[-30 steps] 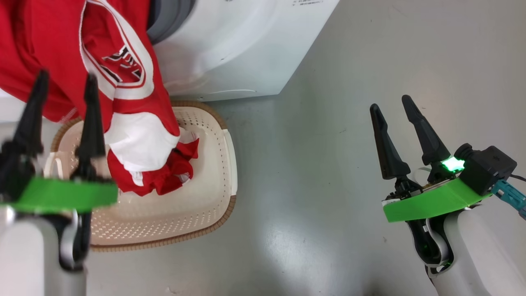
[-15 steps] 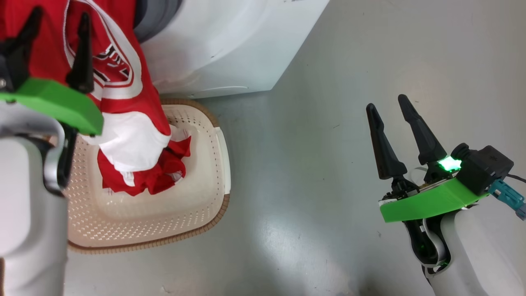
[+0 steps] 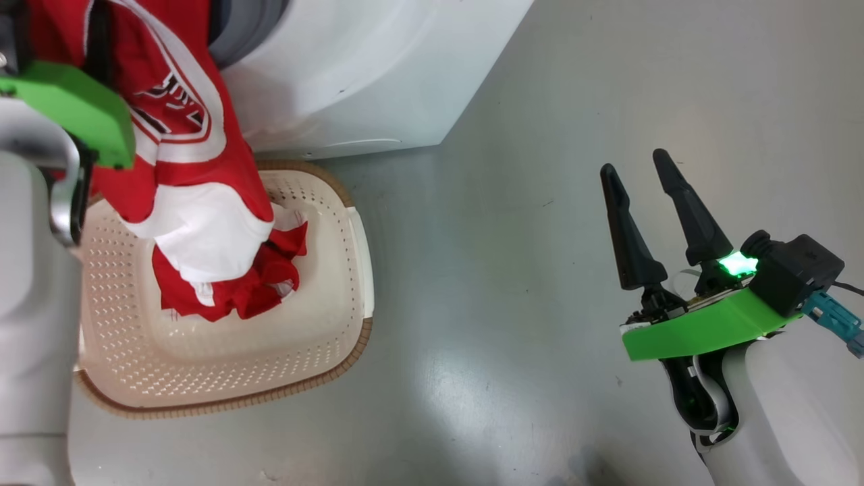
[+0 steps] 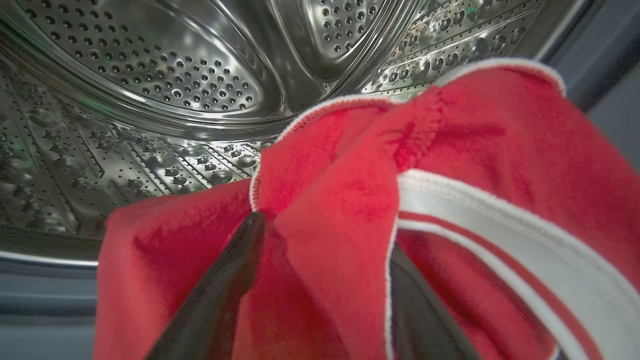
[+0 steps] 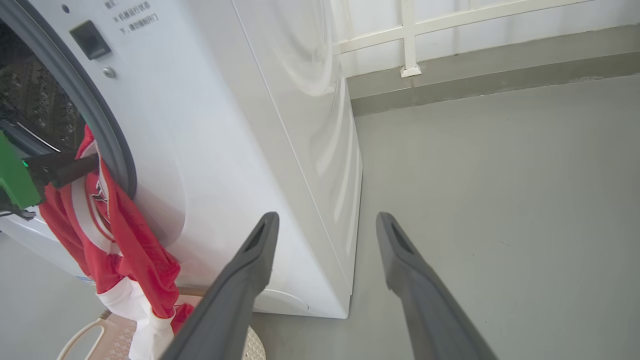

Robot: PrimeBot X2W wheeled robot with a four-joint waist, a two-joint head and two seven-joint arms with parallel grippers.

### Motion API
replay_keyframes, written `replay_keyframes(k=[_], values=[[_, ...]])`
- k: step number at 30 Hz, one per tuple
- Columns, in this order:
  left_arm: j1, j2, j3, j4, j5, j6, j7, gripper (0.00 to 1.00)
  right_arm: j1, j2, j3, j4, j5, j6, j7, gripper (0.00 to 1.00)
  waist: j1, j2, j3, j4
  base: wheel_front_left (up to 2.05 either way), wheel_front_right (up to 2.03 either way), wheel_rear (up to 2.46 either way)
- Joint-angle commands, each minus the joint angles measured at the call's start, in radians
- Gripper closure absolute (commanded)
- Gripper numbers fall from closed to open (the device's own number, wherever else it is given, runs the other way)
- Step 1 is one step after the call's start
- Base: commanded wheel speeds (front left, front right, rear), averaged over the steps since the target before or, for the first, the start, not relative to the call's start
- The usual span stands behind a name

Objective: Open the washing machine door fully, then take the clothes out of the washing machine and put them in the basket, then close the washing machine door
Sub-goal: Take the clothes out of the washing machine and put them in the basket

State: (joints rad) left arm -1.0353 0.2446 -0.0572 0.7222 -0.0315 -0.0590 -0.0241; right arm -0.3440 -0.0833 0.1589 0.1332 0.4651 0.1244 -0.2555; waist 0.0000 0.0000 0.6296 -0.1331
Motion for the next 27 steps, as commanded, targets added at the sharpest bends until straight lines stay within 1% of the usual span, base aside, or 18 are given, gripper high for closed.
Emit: replay_keyframes(k=[1, 2, 3, 4, 6, 7, 13, 16, 19, 21, 27], values=[[-0.031, 0.050, 0.015, 0.016, 0.008, 0.010, -0.018, 0.00, 0.004, 0.006, 0.024, -0.024, -0.005, 0.006, -0.006, 0.00, 0.0000, 0.0000, 0.000, -0.002, 0.00, 0.00, 0.00], [-0.045, 0.051, 0.013, 0.042, 0.008, 0.010, -0.030, 0.00, 0.004, 0.006, 0.027, -0.023, -0.005, 0.006, -0.006, 0.00, 0.0000, 0.0000, -0.001, -0.003, 0.00, 0.00, 0.00], [-0.057, 0.051, 0.013, 0.068, 0.005, 0.009, -0.042, 0.04, 0.003, 0.007, 0.029, -0.022, -0.004, 0.006, -0.006, 0.00, 0.0000, 0.0000, -0.002, -0.004, 0.00, 0.00, 0.00], [-0.067, 0.049, 0.015, 0.094, -0.001, 0.008, -0.053, 0.34, 0.003, 0.008, 0.030, -0.021, -0.004, 0.006, -0.006, 0.00, 0.0000, 0.0000, -0.004, -0.005, 0.00, 0.00, 0.00], [-0.082, 0.046, 0.021, 0.141, -0.015, 0.003, -0.075, 0.85, 0.004, 0.009, 0.033, -0.020, -0.003, 0.006, -0.006, 0.00, 0.0000, 0.0000, -0.007, -0.008, 0.00, 0.00, 0.00], [-0.087, 0.043, 0.025, 0.161, -0.026, -0.002, -0.091, 1.00, 0.005, 0.010, 0.033, -0.020, -0.002, 0.006, -0.006, 0.00, 0.0000, 0.0000, -0.009, -0.009, 0.00, 0.00, 0.00], [-0.088, 0.034, 0.057, 0.248, -0.089, -0.029, -0.192, 1.00, 0.018, 0.012, 0.029, -0.018, -0.003, 0.006, -0.006, 0.00, 0.0000, 0.0000, -0.025, -0.006, 0.00, 0.00, 0.00], [-0.067, 0.028, 0.080, 0.251, -0.124, -0.038, -0.224, 1.00, 0.026, 0.012, 0.022, -0.019, -0.004, 0.006, -0.006, 0.00, 0.0000, 0.0000, -0.036, 0.001, 0.00, 0.00, 0.00], [-0.043, 0.020, 0.103, 0.232, -0.153, -0.042, -0.234, 1.00, 0.030, 0.011, 0.020, -0.019, -0.005, 0.006, -0.006, 0.00, 0.0000, 0.0000, -0.043, 0.008, 0.00, 0.00, 0.00], [-0.010, 0.012, 0.126, 0.187, -0.177, -0.047, -0.236, 1.00, 0.034, 0.010, 0.019, -0.020, -0.006, 0.006, -0.006, 0.00, 0.0000, 0.0000, -0.050, 0.014, 0.00, 0.00, 0.00], [0.147, -0.028, 0.212, -0.048, -0.235, -0.058, -0.237, 1.00, 0.044, 0.002, 0.015, -0.021, -0.006, 0.006, -0.006, 0.00, 0.0000, 0.0000, -0.067, 0.032, 0.00, 0.00, 0.00]])
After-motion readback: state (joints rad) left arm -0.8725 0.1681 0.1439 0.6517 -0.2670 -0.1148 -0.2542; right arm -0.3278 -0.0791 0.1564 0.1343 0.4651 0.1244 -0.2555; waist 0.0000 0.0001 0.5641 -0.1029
